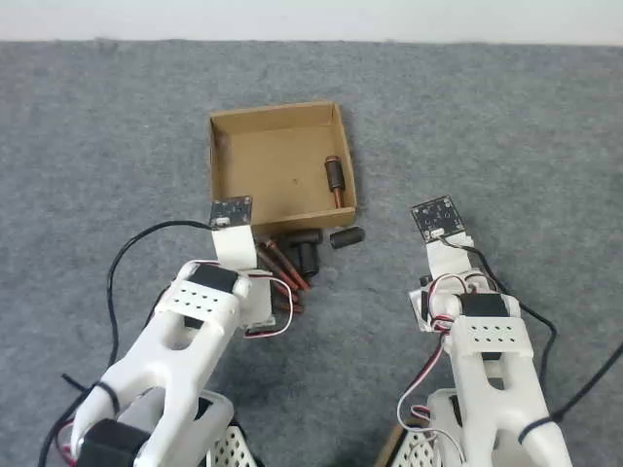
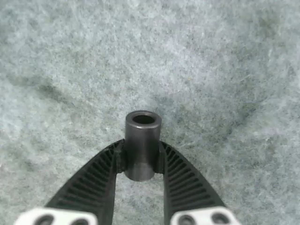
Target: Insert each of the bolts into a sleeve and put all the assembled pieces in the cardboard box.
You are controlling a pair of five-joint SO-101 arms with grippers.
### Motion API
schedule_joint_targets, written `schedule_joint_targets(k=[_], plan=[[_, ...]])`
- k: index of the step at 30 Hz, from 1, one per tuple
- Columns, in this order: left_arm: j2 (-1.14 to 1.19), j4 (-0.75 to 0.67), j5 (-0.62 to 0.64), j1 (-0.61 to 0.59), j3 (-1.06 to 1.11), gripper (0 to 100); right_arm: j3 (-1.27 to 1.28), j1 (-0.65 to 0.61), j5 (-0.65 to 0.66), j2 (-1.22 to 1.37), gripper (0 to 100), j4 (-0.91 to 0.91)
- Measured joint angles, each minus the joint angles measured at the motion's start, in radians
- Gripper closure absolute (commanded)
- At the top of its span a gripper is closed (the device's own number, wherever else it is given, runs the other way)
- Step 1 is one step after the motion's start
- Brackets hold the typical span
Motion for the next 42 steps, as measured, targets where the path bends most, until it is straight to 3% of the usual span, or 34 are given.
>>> schedule_joint_targets(k=[26,33,42], plan=[[0.006,-0.011,0.0,0.002,-0.011,99,0.0,0.0,0.0,0.0,99.3,0.0],[0.204,0.155,0.0,0.002,-0.216,99,0.0,0.0,0.0,0.0,99.3,0.0],[0.305,0.071,0.0,-0.009,-0.219,99,0.0,0.0,0.0,0.0,99.3,0.0]])
